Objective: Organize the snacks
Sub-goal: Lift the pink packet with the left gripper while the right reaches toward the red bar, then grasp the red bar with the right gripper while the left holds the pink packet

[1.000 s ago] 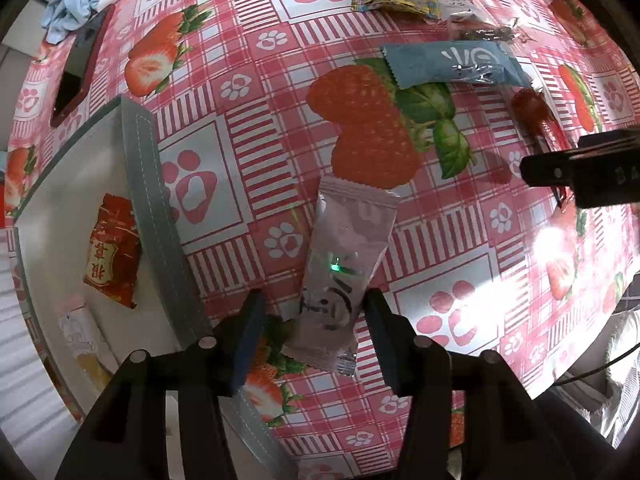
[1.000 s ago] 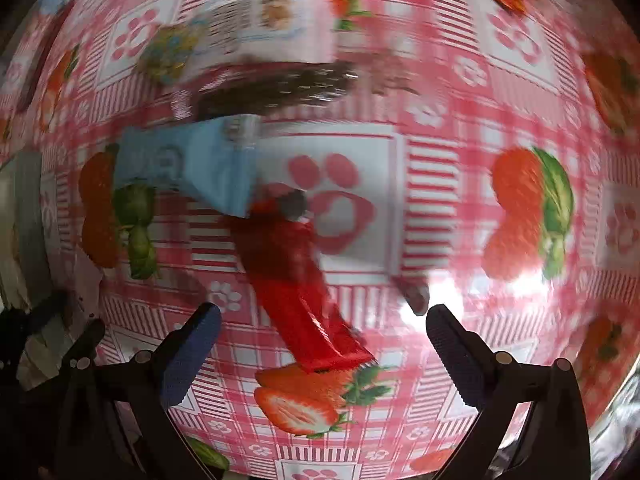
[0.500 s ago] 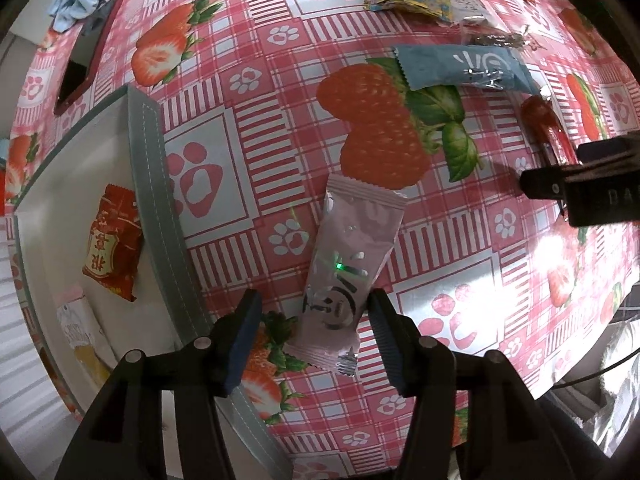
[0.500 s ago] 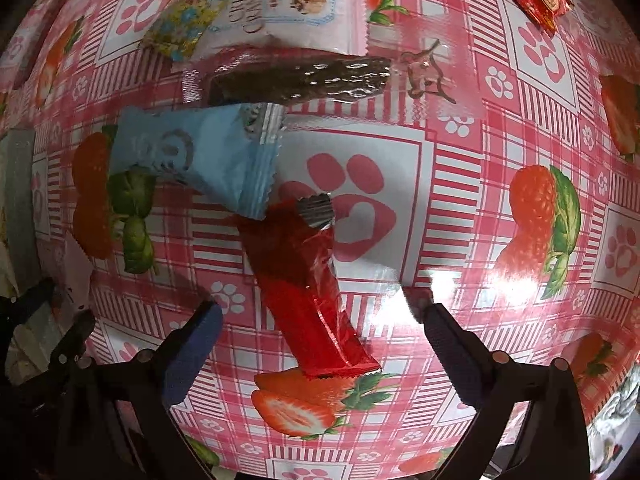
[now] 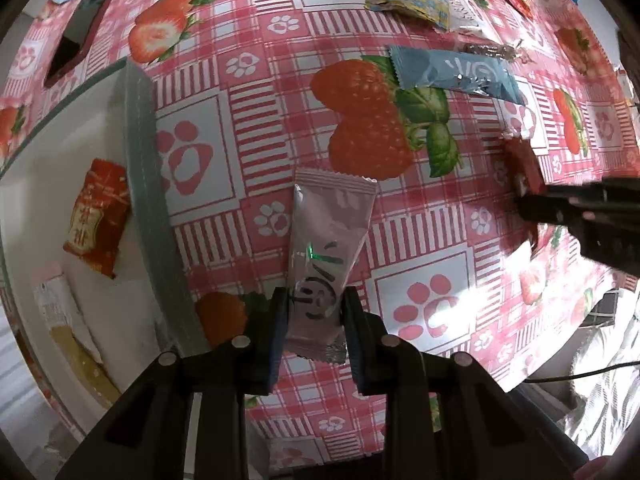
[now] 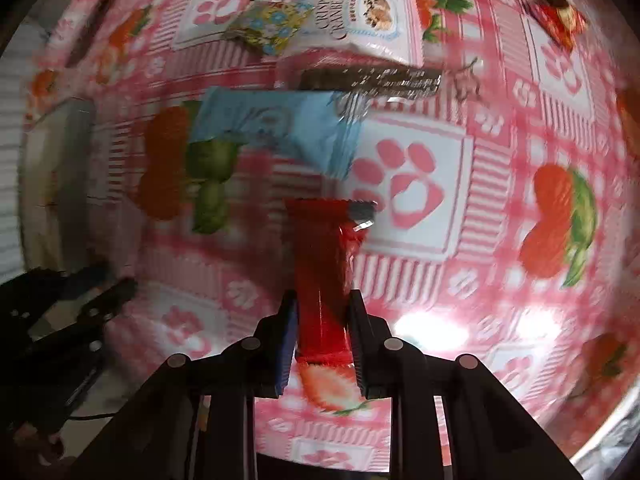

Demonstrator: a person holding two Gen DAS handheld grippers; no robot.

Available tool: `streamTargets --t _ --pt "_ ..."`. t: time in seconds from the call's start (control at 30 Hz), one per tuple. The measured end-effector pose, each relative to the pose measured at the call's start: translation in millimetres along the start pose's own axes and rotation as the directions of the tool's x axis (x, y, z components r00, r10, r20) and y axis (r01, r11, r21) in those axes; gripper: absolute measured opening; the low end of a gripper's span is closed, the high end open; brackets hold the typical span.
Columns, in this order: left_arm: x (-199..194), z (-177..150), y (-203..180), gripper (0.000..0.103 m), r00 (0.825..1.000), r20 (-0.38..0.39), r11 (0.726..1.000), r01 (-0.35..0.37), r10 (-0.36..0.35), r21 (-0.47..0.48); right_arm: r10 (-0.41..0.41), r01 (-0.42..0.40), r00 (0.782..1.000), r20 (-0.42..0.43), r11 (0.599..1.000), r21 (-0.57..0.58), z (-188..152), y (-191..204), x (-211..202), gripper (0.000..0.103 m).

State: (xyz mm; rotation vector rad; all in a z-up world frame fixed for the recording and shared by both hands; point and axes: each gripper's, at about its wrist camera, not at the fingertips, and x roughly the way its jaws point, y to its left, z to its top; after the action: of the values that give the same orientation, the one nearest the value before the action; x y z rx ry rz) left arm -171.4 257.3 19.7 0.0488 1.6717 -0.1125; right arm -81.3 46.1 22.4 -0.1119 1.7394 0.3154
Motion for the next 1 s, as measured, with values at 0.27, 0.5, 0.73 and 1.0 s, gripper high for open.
streamTargets --t 0.27,0.5,0.73,1.0 --pt "-17 -8 5 0.03 1.0 0.03 1.0 0.007 -0.007 0.022 0.1 -0.101 0.995 0.018 0.992 0.07 -29 4 -11 0.026" --pt "-15 1 9 0.047 0.999 0.036 0.998 -0.043 0.041 0.038 0.071 -0.069 0.997 -0.003 0.985 0.157 -38 -2 -10 0.057" --pt "-2 12 2 0.061 0.995 0.023 0.995 -0.095 0.095 0.036 0.013 -0.016 1.0 0.021 0.987 0.161 -27 10 -12 0.084" --pt "8 24 -12 0.048 0.997 0.031 0.997 -0.07 0.069 0.032 -0.119 0.119 0.993 -0.003 0.991 0.066 -17 52 -2 0.048"
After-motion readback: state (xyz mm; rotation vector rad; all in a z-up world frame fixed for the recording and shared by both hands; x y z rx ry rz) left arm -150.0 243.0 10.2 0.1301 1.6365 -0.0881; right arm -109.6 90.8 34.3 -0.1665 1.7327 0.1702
